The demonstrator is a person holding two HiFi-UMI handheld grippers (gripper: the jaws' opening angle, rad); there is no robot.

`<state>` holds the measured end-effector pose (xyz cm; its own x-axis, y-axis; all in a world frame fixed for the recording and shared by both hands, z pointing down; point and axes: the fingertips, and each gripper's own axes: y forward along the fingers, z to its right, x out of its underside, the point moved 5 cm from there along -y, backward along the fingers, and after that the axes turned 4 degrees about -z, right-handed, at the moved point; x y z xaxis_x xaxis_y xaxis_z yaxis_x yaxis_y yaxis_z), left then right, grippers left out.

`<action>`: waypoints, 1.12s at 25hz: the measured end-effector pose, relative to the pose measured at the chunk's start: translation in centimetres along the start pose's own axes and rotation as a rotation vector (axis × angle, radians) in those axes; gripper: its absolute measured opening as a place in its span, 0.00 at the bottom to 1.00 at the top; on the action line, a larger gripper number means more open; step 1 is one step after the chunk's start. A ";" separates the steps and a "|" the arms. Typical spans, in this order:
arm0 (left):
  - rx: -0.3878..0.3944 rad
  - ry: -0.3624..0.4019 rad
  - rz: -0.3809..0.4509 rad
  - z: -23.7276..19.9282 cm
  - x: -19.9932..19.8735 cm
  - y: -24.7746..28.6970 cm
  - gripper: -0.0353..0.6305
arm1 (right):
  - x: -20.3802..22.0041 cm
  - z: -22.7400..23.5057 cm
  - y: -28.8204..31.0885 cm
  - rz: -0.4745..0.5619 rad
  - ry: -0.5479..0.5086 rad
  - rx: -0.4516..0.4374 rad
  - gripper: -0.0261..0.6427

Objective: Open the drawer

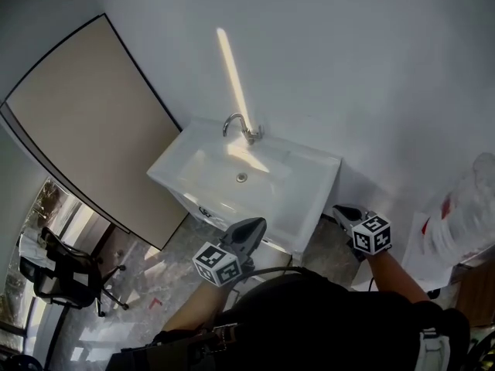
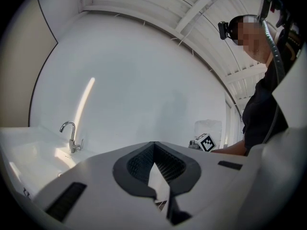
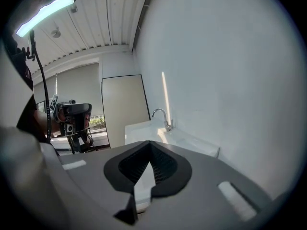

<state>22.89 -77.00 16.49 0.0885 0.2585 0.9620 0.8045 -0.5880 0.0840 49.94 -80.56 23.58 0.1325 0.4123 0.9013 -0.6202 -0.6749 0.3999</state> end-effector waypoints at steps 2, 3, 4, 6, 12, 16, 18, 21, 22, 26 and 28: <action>0.019 -0.001 0.012 -1.1 -0.6 -0.1 0.05 | -0.9 -0.2 0.3 0.016 0.002 0.024 0.04; 0.031 -0.001 0.017 -1.9 -0.9 -0.1 0.05 | -1.3 -0.3 0.6 0.027 0.004 0.043 0.04; 0.044 0.001 0.020 -2.8 -1.3 -0.2 0.05 | -1.9 -0.4 1.0 0.042 0.009 0.064 0.04; 0.079 0.012 0.023 -4.7 -2.4 -0.5 0.05 | -3.2 -0.8 1.9 0.079 0.021 0.108 0.04; 0.183 0.058 0.045 -11.1 -6.9 -3.1 0.05 | -7.3 -3.3 4.8 0.179 0.063 0.237 0.04; 0.204 0.079 0.063 -14.7 -9.0 -5.8 0.05 | -9.0 -5.5 6.7 0.229 0.096 0.266 0.04; 0.199 0.071 0.070 -16.3 -9.3 -6.7 0.05 | -9.6 -6.4 7.4 0.254 0.107 0.263 0.04; 0.187 0.066 0.077 -17.5 -9.2 -7.2 0.05 | -10.4 -7.1 7.4 0.284 0.098 0.260 0.04; 0.182 0.066 0.081 -17.7 -9.0 -7.1 0.05 | -10.6 -7.1 7.2 0.285 0.094 0.261 0.04; 0.162 0.059 0.102 -17.8 -8.2 -6.7 0.05 | -10.6 -6.1 6.6 0.279 0.106 0.273 0.04; 0.150 0.055 0.103 -17.4 -7.6 -6.9 0.05 | -10.2 -5.7 6.1 0.275 0.118 0.286 0.04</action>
<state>6.43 -88.29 13.10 0.1455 0.1581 0.9766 0.8718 -0.4872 -0.0510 40.45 -85.40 15.89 -0.1086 0.2489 0.9624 -0.3781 -0.9057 0.1916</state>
